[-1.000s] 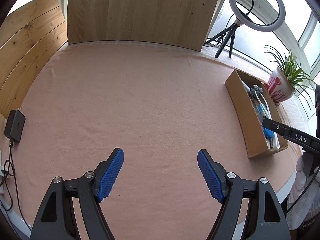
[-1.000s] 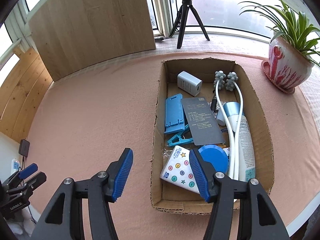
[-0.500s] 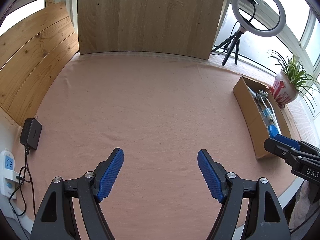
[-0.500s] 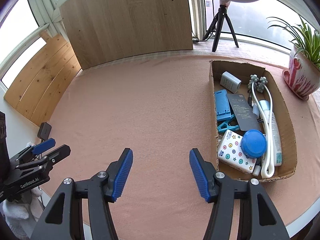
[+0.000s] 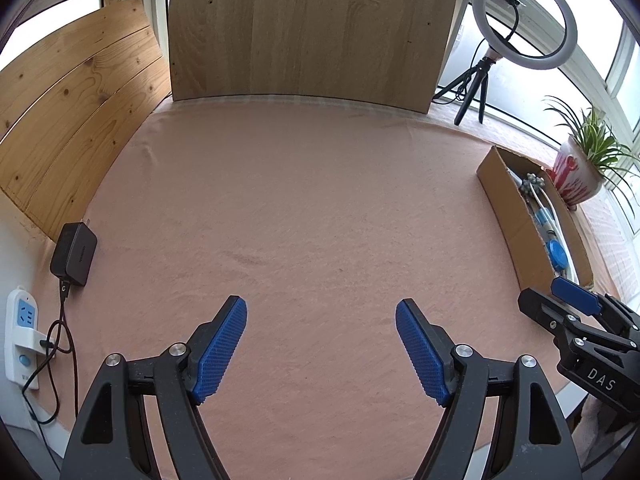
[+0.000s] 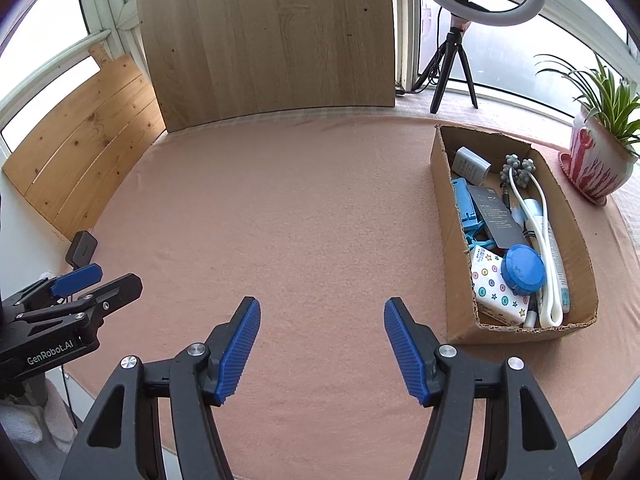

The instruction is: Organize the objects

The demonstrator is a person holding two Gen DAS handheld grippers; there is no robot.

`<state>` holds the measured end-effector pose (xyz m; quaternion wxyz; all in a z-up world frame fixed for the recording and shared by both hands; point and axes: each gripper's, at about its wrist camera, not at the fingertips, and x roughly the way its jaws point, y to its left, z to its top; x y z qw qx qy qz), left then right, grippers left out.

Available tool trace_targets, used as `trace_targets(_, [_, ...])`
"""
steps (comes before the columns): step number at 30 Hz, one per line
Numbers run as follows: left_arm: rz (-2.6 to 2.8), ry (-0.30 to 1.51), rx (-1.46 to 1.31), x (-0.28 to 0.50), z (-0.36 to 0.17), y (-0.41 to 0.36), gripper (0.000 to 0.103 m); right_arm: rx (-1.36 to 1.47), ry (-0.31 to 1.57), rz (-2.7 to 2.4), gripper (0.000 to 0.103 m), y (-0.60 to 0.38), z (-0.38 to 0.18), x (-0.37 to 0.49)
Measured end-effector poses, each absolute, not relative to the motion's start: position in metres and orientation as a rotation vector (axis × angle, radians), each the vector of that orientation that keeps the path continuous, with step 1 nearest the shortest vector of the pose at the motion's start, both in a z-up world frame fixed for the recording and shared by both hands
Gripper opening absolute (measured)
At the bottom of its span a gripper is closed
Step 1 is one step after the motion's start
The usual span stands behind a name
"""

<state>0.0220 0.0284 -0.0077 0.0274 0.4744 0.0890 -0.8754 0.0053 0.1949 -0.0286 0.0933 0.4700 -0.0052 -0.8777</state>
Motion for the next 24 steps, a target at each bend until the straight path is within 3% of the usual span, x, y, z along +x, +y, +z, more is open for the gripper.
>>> trace_targets(7, [-2.707, 0.268, 1.473, 0.022, -0.008, 0.026, 0.080, 1.401, -0.036, -2.637, 0.064, 0.194, -0.033, 0.005])
trace_targets(12, [-2.703, 0.260, 1.475, 0.022, -0.008, 0.025, 0.080, 1.400, -0.032, -2.658, 0.072, 0.192, -0.033, 0.004])
trace_targets(24, [-2.704, 0.265, 1.466, 0.020, -0.005, 0.024, 0.080, 1.380, -0.028, -2.651, 0.073, 0.182, -0.029, 0.001])
